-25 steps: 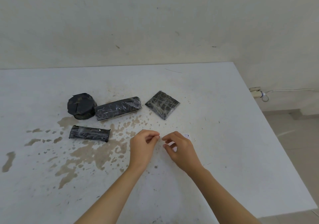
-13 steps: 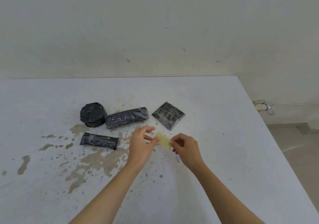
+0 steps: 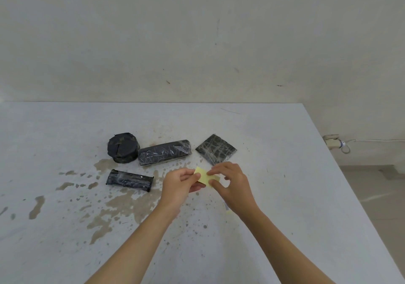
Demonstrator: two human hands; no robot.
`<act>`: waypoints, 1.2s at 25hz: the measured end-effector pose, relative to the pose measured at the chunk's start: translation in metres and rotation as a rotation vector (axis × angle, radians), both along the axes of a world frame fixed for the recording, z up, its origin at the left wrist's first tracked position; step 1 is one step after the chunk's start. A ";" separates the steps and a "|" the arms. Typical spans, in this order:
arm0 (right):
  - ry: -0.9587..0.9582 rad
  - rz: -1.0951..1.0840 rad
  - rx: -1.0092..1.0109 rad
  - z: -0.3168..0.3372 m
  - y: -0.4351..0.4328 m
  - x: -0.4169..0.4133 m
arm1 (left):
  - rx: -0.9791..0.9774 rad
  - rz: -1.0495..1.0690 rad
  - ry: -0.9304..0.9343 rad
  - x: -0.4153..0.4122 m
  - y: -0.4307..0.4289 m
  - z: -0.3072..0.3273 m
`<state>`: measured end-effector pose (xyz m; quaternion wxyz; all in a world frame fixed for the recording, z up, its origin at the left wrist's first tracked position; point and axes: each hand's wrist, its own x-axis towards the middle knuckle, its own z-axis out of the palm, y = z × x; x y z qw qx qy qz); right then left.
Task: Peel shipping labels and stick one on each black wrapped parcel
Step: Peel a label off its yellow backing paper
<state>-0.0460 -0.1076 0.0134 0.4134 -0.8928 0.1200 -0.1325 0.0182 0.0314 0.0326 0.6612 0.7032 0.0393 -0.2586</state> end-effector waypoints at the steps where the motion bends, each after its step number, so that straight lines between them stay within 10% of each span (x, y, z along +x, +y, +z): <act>1: -0.044 0.015 -0.038 0.000 0.002 0.000 | -0.029 -0.007 0.030 0.000 0.000 0.001; 15: -0.126 0.117 -0.125 0.018 -0.006 0.002 | -0.154 -0.322 0.059 0.002 0.012 0.021; 22: -0.004 -0.099 0.345 0.038 0.008 0.000 | -0.017 -0.313 -0.201 -0.006 0.009 0.025; 30: 0.033 -0.141 0.441 0.046 0.010 0.000 | -0.035 -0.295 -0.227 -0.009 0.012 0.026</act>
